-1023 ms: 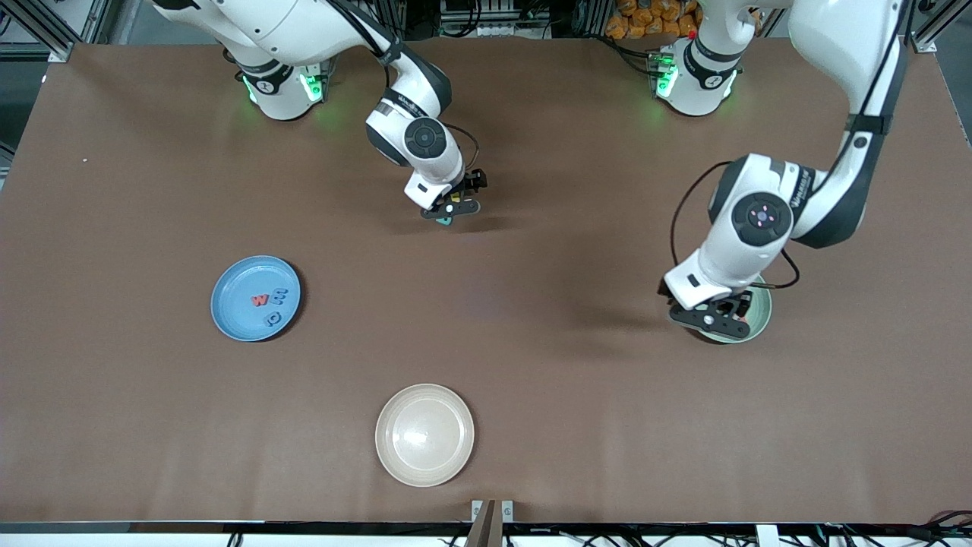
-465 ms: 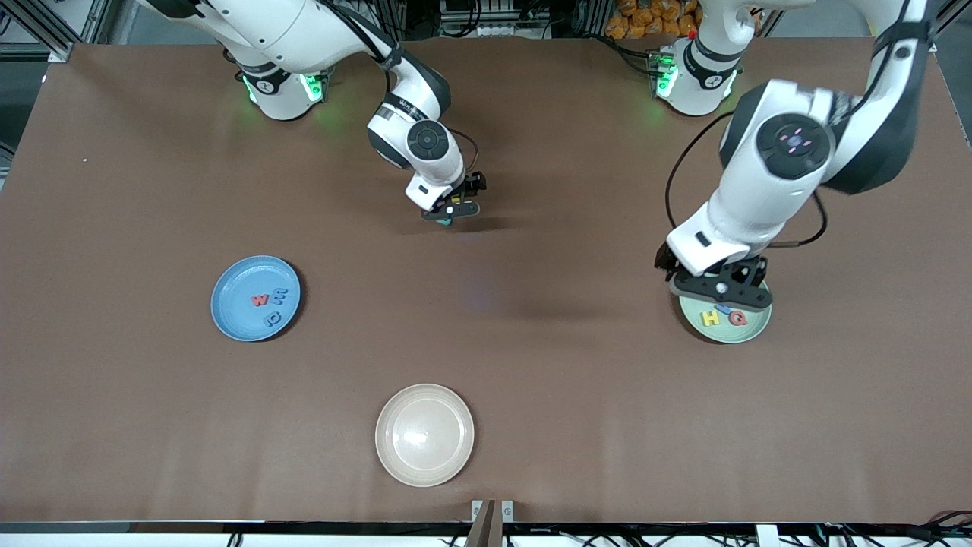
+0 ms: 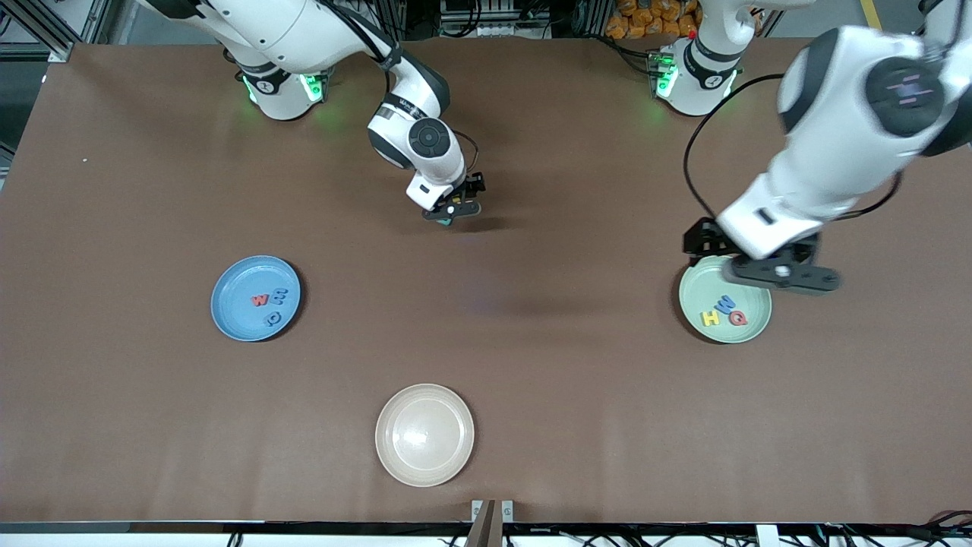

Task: Sort upper and lower case letters into plates
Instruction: 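Grasp and lift the yellow u with the right gripper while the left gripper withdraws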

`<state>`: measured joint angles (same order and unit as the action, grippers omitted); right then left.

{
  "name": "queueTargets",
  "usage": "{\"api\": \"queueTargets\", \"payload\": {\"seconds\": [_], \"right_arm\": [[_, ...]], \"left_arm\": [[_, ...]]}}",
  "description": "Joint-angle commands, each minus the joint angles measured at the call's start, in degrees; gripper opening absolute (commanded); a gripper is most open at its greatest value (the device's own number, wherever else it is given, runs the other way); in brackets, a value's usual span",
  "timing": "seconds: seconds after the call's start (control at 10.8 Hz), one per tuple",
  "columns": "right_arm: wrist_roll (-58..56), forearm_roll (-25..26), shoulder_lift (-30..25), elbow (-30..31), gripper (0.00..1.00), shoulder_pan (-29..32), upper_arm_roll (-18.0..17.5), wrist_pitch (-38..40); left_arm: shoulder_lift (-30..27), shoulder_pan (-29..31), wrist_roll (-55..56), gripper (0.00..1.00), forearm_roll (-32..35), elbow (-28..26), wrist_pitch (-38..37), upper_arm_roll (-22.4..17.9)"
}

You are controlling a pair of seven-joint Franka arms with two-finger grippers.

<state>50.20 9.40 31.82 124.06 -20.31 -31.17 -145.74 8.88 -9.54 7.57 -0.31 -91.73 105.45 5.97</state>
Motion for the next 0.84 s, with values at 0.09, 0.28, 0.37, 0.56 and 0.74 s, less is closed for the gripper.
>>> {"api": "queueTargets", "payload": {"seconds": [0.09,0.28,0.37,0.56,0.74], "right_arm": [[1.6,2.7,1.0,-0.1,0.7,0.0,-0.1,-1.3],[1.6,3.3,1.1,-0.1,0.58,0.0,-0.1,-1.3],[1.6,3.9,1.1,0.0,0.47,0.1,-0.1,-1.3],[1.6,4.0,1.1,0.0,0.4,0.1,-0.1,-1.3],[1.6,4.1,1.1,0.0,0.27,0.4,-0.1,-1.3]], "left_arm": [[-2.4,-0.8,0.2,1.0,-1.9,0.6,-2.4,-1.5],[-3.0,-1.4,0.1,1.0,-1.5,1.5,-4.5,-1.5],[-2.6,-2.1,0.0,1.0,0.3,1.6,-4.6,-1.4],[-1.9,-4.0,0.0,1.0,0.7,1.6,-4.6,-1.4],[-1.3,-3.5,-0.5,1.0,0.7,1.6,-4.6,-1.2]]}}
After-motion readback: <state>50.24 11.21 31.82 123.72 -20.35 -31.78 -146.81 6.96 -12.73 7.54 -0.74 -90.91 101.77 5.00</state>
